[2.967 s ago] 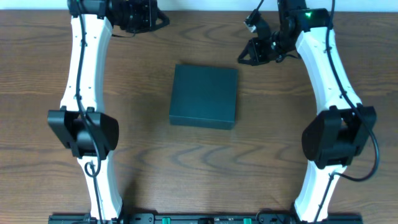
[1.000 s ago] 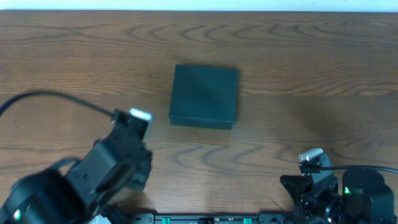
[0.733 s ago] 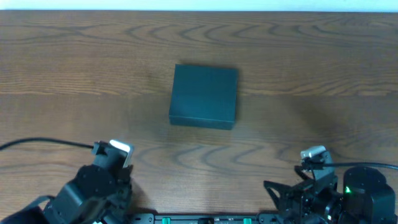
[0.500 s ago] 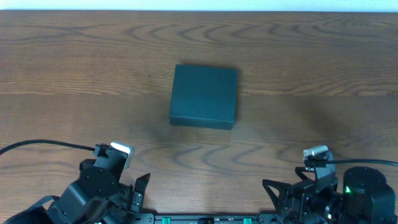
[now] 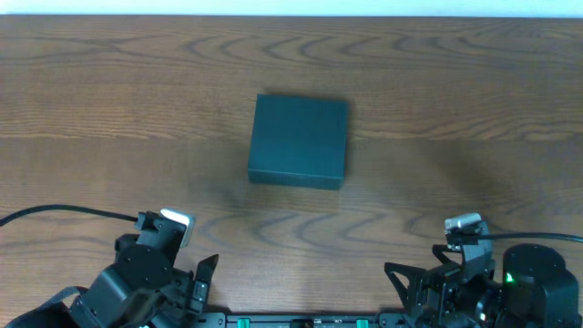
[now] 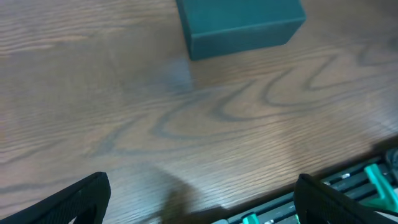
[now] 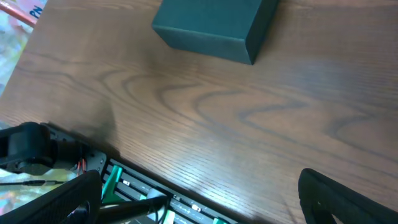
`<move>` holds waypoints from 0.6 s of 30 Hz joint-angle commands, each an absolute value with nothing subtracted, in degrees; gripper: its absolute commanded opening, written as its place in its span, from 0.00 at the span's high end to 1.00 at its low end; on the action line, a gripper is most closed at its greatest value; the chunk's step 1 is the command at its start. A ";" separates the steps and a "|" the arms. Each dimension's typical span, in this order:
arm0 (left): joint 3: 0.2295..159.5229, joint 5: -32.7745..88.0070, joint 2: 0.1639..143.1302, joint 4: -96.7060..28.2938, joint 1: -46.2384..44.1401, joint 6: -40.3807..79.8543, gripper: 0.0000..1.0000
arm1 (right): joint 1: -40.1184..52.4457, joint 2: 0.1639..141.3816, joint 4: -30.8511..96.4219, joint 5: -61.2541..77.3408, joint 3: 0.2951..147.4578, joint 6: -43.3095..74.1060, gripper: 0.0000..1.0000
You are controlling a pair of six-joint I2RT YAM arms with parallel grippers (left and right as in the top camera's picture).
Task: Pack container
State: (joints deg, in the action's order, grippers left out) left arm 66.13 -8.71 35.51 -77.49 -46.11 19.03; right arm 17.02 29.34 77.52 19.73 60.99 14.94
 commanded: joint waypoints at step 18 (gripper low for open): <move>27.24 1.78 9.21 -42.63 -8.29 7.07 0.05 | 17.32 29.52 77.58 20.12 60.99 15.84 0.01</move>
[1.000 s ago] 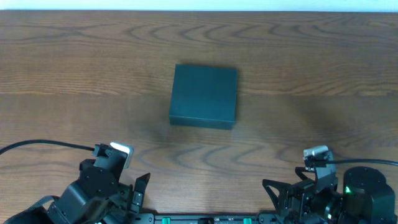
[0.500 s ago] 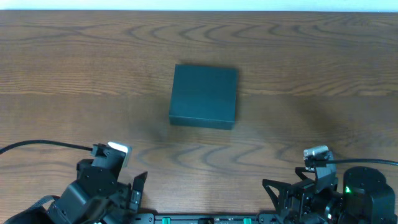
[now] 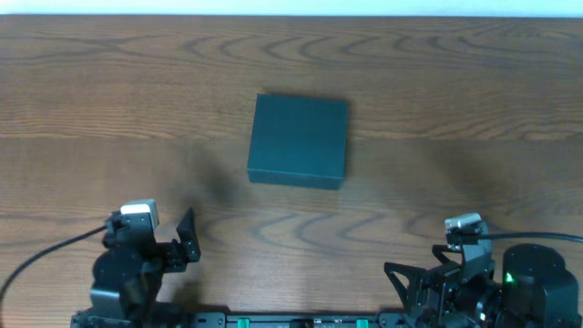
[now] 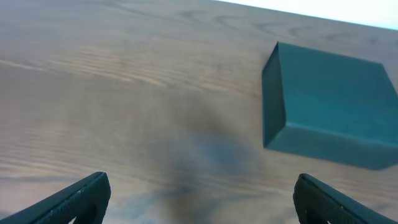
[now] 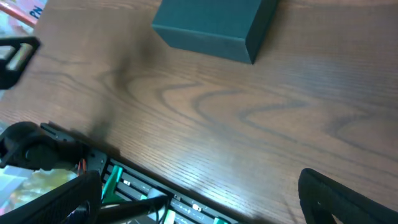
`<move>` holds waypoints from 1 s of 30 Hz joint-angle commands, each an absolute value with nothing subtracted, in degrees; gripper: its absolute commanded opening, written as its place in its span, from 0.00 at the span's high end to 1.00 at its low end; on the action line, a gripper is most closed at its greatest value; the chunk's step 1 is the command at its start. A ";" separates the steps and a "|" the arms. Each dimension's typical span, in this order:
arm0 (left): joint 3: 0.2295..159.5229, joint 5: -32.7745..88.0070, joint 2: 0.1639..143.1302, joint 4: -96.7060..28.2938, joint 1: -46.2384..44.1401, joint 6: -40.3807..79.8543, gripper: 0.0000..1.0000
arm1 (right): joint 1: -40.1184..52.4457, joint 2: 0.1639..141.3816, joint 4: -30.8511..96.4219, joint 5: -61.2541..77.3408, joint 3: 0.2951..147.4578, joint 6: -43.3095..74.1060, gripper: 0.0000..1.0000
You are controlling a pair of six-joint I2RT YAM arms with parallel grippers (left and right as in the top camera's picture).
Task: Pack container
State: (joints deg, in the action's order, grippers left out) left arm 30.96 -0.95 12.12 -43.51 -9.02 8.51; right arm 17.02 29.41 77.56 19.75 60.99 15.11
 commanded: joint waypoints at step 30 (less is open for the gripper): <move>8.47 2.52 0.21 -31.86 -8.27 7.27 0.05 | 17.32 29.52 77.58 20.10 60.99 15.84 0.01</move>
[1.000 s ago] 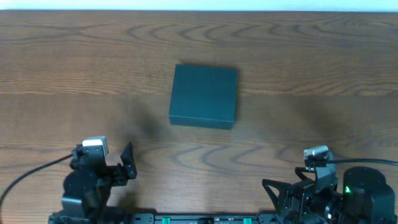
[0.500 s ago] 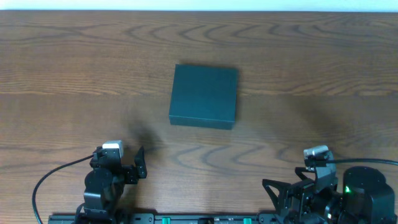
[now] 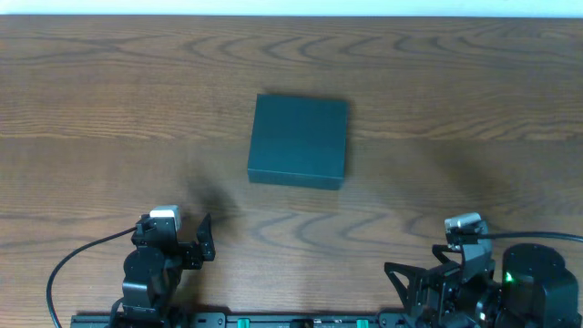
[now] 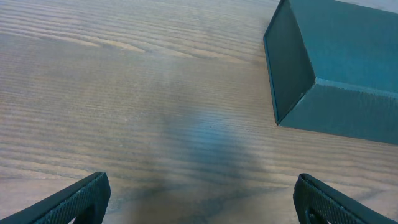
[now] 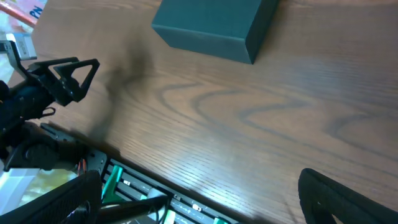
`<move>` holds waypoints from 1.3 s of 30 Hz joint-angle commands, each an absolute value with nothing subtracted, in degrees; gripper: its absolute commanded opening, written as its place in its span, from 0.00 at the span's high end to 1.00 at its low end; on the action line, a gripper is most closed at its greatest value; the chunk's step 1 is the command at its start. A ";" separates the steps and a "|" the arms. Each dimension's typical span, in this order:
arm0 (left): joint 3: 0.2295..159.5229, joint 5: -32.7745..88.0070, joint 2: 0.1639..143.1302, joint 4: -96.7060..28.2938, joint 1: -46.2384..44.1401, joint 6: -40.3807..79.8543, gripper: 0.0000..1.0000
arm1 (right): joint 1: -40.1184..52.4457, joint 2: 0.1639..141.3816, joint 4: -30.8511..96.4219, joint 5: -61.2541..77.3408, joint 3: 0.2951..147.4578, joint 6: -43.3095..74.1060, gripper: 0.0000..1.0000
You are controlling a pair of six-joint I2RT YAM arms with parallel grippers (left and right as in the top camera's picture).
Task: Pack container
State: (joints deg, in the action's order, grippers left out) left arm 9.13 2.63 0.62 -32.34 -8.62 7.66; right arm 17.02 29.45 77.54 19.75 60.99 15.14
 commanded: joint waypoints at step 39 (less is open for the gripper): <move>8.47 2.52 0.21 -31.88 -8.27 7.27 0.05 | 25.71 0.30 49.54 1.58 13.32 2.74 0.01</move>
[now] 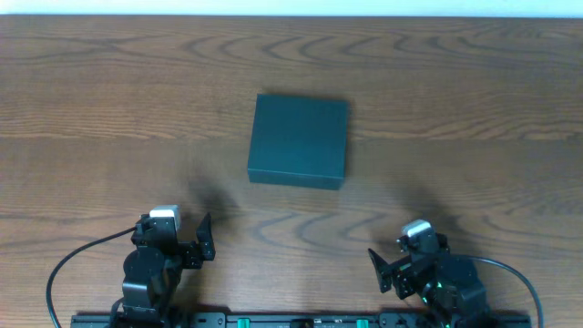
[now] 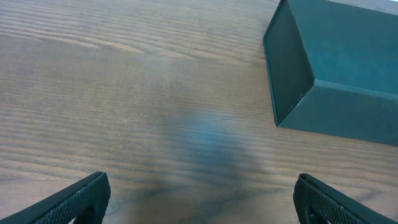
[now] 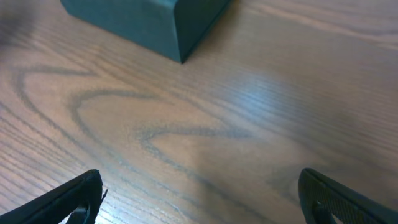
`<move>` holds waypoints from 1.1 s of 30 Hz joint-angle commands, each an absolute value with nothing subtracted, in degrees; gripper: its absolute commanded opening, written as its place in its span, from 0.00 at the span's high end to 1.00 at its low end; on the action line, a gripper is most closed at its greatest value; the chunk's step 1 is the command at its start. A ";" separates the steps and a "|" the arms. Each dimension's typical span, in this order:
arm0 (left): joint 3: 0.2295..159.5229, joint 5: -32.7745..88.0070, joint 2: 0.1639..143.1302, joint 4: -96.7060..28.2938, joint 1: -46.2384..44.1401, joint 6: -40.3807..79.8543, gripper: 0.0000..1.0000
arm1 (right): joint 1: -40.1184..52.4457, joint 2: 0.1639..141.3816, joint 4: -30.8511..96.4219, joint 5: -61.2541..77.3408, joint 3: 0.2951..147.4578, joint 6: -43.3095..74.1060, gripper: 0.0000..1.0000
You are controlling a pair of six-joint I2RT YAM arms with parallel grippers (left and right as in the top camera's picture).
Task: Pack container
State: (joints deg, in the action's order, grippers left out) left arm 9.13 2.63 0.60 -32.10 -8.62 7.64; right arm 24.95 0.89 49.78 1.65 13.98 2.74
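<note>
A closed dark teal box (image 1: 299, 141) sits alone in the middle of the wooden table (image 1: 474, 109). My left gripper (image 1: 173, 239) is near the front edge, left of the box, open and holding nothing. In the left wrist view the box (image 2: 339, 68) fills the upper right, well ahead of the left gripper (image 2: 199, 202). My right gripper (image 1: 407, 262) stands near the front edge, right of the box, open and holding nothing. In the right wrist view the box (image 3: 146, 18) lies at the top left, far beyond the right gripper (image 3: 202, 199).
A black rail with green connectors (image 1: 301, 321) runs along the table's front edge between the two arm bases. A cable (image 1: 77, 253) loops from the left arm. A white strip (image 1: 291, 7) borders the table's far edge.
The right arm has moved from the front right corner to the left and now faces the box more closely. The left arm and the box have not moved.
Both arms were first folded at the front edge, grippers open. Then the left arm had turned to face the box from the left, then stood a little nearer to it. Now the right arm faces the box too. The box stayed put.
</note>
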 commanded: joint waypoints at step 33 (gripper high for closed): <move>8.47 2.50 0.21 -31.88 -8.27 7.27 0.05 | 25.69 0.32 47.99 1.93 10.66 2.72 0.01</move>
